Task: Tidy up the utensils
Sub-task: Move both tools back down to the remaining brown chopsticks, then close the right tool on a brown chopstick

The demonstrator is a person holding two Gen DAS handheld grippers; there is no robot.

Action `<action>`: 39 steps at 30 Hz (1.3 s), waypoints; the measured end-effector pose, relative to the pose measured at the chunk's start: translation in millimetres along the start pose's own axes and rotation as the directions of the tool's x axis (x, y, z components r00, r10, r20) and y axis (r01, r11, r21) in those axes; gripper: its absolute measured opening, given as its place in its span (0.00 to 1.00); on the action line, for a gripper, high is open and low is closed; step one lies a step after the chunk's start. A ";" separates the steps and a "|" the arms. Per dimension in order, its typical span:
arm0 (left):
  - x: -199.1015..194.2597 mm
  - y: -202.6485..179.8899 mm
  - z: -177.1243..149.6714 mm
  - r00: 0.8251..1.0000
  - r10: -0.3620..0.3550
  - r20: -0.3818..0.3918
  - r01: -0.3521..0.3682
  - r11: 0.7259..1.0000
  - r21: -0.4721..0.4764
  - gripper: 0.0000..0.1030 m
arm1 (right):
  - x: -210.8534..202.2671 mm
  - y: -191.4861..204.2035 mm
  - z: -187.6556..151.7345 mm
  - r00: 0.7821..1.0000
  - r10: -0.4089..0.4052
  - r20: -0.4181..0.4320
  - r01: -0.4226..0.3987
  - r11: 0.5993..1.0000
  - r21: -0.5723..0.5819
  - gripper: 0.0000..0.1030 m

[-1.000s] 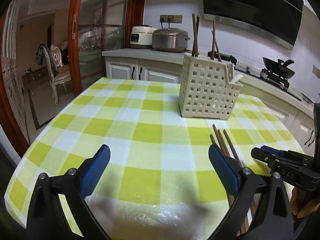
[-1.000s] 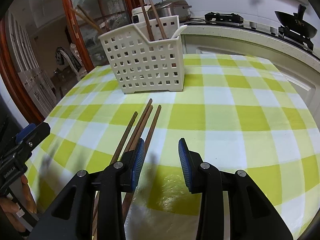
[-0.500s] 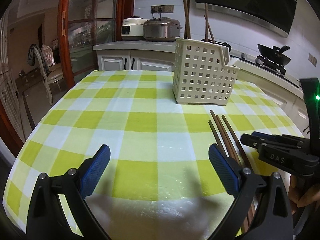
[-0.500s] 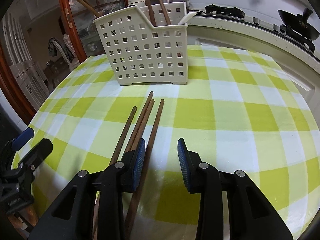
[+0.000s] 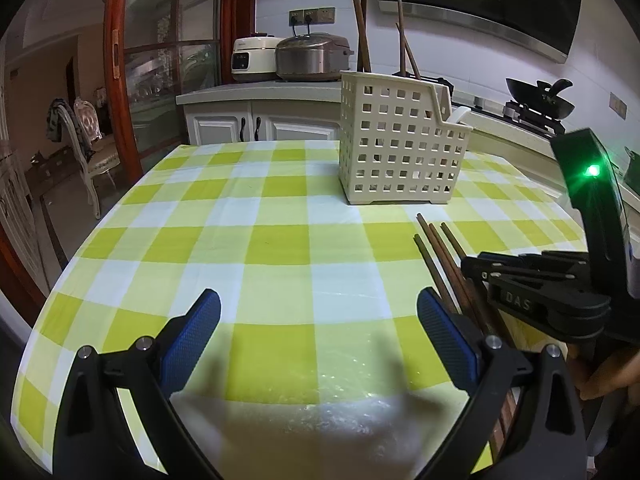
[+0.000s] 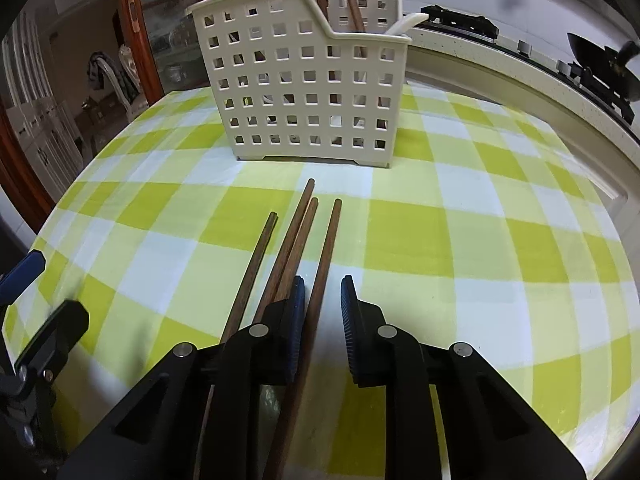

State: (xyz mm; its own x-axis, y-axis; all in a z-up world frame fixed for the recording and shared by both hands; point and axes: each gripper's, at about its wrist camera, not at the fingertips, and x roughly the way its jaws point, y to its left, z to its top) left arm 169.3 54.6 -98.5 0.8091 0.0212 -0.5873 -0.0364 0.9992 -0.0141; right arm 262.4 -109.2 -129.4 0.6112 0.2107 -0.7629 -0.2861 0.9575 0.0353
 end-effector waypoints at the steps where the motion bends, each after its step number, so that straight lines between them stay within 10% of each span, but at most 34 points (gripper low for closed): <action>1: 0.7 -0.2 -0.2 1.000 -0.002 -0.003 0.002 1.000 0.001 0.93 | 0.5 1.3 0.2 1.000 -0.007 0.001 0.007 1.000 -0.006 0.17; 18: 23.5 -19.4 3.7 0.993 -0.053 -0.107 0.056 0.998 0.021 0.91 | -16.7 -38.2 -12.0 1.000 0.004 0.027 -0.005 0.998 0.056 0.06; 30: 63.5 -59.4 22.6 0.972 -0.062 -0.225 0.077 0.995 0.060 0.57 | -33.8 -59.6 -19.6 0.995 0.074 0.064 -0.080 0.993 0.089 0.06; 39: 81.1 -74.6 21.1 0.962 -0.057 -0.265 0.077 0.995 0.068 0.51 | -37.6 -69.9 -24.4 0.991 0.113 0.072 -0.120 0.987 0.102 0.06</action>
State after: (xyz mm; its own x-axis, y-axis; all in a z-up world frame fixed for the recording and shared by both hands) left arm 250.0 -17.5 -128.1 0.6251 -0.0451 -0.7793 0.0665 0.9978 -0.0044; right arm 241.4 -188.8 -118.9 0.6266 0.3312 -0.7055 -0.2803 0.9404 0.1926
